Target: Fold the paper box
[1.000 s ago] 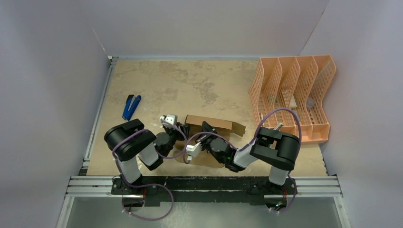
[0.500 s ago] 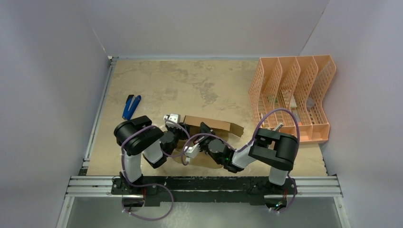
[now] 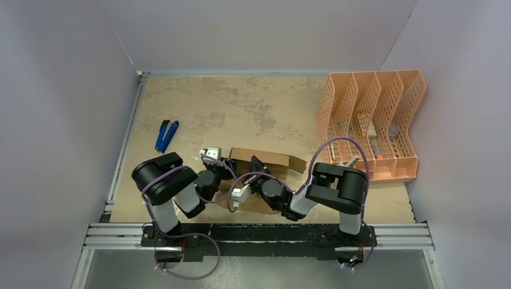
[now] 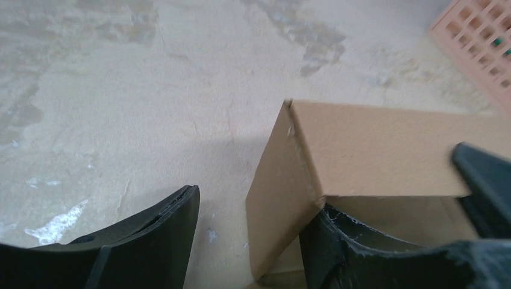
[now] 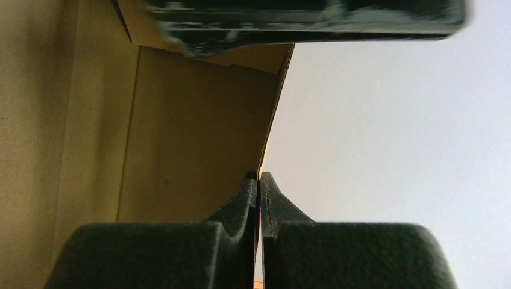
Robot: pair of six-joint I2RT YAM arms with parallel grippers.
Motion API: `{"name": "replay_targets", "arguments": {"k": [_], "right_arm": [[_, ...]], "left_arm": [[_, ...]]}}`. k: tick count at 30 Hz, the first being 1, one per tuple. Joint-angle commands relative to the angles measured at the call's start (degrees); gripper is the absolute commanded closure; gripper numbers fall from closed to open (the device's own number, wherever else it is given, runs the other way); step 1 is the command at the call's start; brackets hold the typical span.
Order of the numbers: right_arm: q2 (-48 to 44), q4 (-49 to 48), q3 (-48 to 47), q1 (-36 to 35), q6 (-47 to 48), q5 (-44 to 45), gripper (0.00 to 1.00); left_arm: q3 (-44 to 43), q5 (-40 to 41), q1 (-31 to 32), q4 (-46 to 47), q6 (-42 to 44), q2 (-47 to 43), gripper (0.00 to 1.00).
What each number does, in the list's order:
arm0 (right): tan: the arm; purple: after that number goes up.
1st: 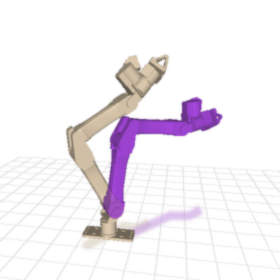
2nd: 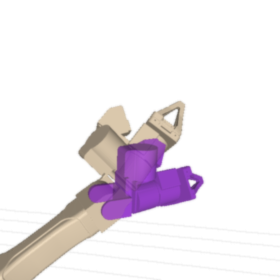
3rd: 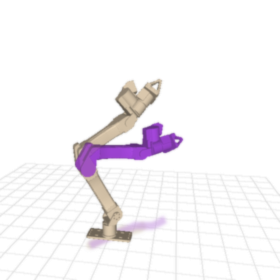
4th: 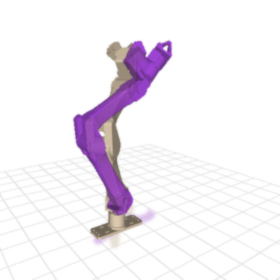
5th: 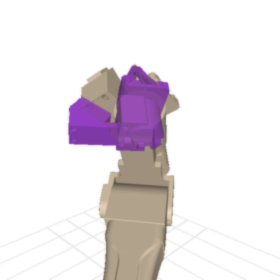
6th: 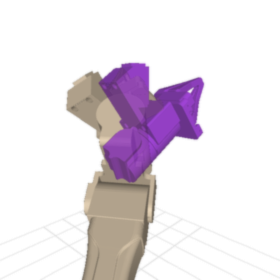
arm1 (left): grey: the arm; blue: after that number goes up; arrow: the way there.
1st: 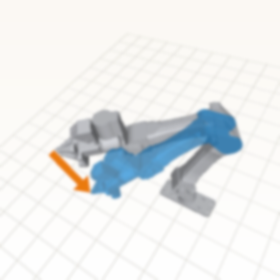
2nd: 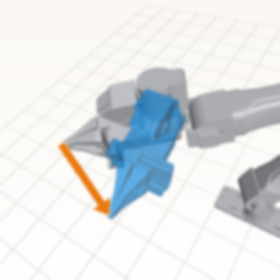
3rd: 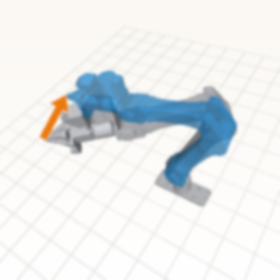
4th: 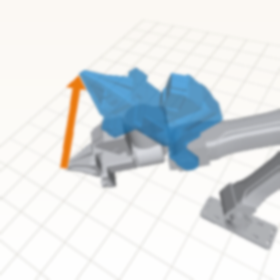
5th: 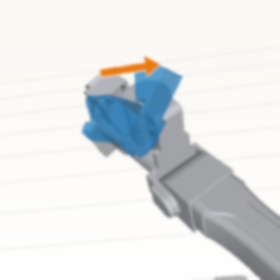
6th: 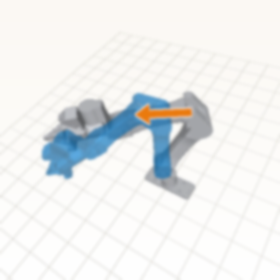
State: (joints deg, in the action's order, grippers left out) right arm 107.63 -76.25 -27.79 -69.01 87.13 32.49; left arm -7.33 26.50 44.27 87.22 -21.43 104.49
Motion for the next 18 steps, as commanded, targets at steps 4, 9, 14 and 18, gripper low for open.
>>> {"name": "replay_targets", "arguments": {"k": [4, 9, 14, 18], "right_arm": [[1.8, 1.1, -0.7, -0.3, 1.8, 0.2, 1.0], [1.8, 1.2, -0.9, -0.3, 2.0, 0.1, 1.0], [2.0, 1.2, -1.0, -0.3, 2.0, 0.0, 1.0], [2.3, 0.8, -1.1, -0.3, 1.8, 0.1, 1.0]], "left_arm": [[5.6, 2.1, -0.3, 0.4, -3.4, -14.3, 0.4], [7.3, 2.0, -0.3, -9.7, -5.9, -28.1, 0.4], [8.8, 3.4, -0.3, -22.8, -7.9, -42.3, 0.44], [9.8, 4.4, -0.4, -29.7, -7.2, -46.6, 0.43]]}}
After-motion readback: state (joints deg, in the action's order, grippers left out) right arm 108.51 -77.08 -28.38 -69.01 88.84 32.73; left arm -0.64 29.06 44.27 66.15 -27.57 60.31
